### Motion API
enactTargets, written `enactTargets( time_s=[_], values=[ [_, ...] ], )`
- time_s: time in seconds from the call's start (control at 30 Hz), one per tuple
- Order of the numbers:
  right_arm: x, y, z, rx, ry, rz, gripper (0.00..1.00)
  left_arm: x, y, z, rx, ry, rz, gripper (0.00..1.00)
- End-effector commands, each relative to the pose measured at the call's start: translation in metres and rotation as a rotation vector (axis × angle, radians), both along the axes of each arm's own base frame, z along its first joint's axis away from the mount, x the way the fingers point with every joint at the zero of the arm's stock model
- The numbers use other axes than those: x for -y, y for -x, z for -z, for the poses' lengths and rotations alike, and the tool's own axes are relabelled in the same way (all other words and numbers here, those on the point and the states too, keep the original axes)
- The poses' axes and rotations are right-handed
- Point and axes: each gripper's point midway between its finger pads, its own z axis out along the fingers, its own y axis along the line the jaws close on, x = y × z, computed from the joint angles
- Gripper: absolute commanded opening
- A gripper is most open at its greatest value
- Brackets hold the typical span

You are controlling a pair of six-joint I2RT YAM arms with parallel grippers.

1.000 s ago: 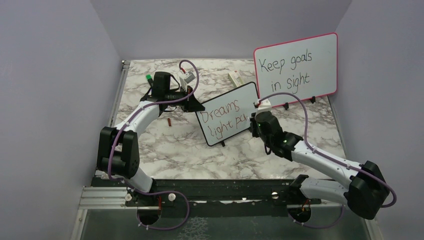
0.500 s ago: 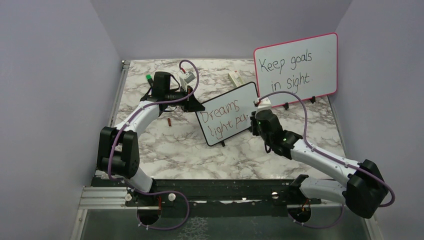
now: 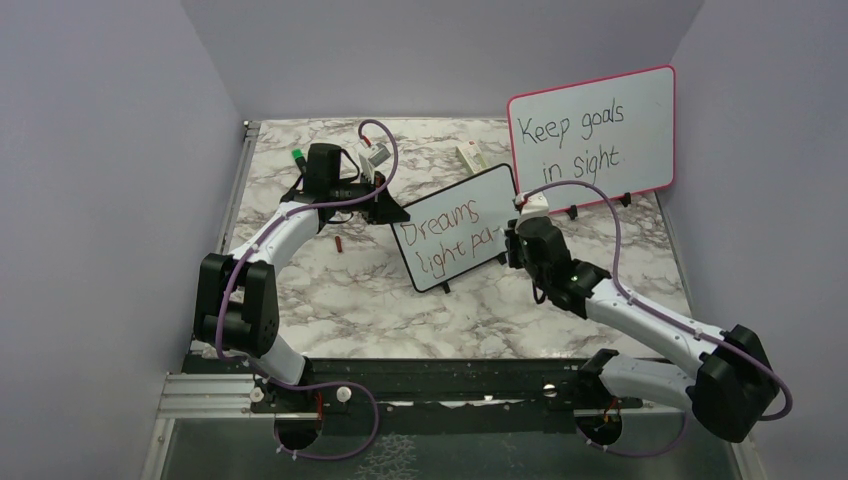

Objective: Write a sentence on the whiteboard

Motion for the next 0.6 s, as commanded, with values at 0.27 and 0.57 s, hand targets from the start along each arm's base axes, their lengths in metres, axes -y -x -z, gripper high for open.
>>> enactTargets(
  time_s=[0.27,0.57],
  values=[
    [-0.011,-0.008,-0.022,0.052,-0.039,-0.043,0.01,-0.017,0.01,0.081,-0.148,-0.23,-0.079,0.0],
    [-0.012,-0.006,-0.008,0.017,-0.022,-0.047,0.01,-0.017,0.01,0.081,-0.149,-0.229,-0.078,0.0]
  ],
)
